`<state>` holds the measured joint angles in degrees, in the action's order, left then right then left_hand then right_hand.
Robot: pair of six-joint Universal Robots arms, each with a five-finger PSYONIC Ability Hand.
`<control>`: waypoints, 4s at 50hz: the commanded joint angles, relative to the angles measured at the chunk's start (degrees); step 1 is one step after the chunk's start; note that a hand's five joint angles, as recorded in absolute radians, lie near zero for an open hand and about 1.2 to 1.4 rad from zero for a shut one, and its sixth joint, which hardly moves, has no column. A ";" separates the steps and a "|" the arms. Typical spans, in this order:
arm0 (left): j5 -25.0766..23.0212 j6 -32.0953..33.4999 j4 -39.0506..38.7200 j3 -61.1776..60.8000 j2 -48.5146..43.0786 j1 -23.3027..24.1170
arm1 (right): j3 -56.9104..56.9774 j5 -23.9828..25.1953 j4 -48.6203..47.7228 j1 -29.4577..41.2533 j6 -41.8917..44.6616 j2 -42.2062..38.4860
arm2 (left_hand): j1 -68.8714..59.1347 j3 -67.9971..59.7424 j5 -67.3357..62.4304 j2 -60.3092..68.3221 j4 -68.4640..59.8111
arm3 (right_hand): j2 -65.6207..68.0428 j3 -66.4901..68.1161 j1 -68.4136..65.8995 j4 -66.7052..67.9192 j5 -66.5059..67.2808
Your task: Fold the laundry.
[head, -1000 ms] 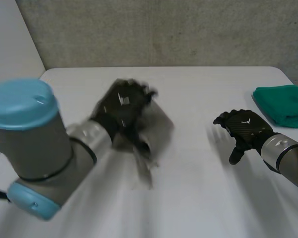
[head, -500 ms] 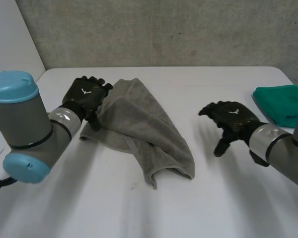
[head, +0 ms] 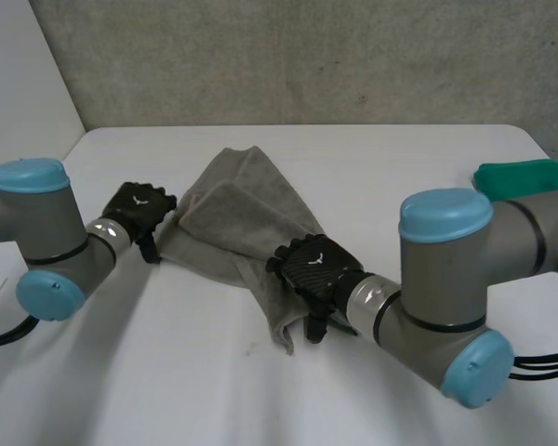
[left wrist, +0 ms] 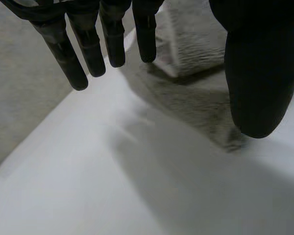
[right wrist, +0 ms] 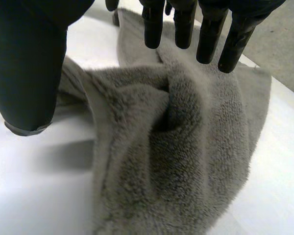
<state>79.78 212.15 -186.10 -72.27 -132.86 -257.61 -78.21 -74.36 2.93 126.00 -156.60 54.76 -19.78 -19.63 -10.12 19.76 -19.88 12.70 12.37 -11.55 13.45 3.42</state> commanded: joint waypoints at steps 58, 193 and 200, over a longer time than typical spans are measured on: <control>6.17 -6.58 -6.29 -11.49 31.08 9.06 | 5.35 -8.00 14.30 -31.69 -31.92 4.29 | -60.22 -60.37 -59.88 60.24 -60.12 | -2.70 -2.37 1.55 -3.45 -3.42; 8.90 -5.44 -31.10 -17.17 25.19 5.37 | 19.43 -10.02 14.81 -12.26 12.90 6.50 | -60.22 -60.37 -59.88 60.24 -60.12 | 67.30 67.63 -68.45 66.55 66.58; 8.72 -5.44 -24.49 -28.01 25.02 5.37 | 3.36 -7.39 15.11 -11.74 13.96 6.50 | -60.22 -60.37 -59.88 60.24 -60.12 | 67.30 67.63 -68.45 66.55 66.58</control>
<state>88.61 206.66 -215.48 -92.48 -107.66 -252.28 -63.09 -83.60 18.78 113.86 -143.40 61.38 -65.32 -68.41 -56.06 68.69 -68.84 67.28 67.60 -56.70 68.19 56.85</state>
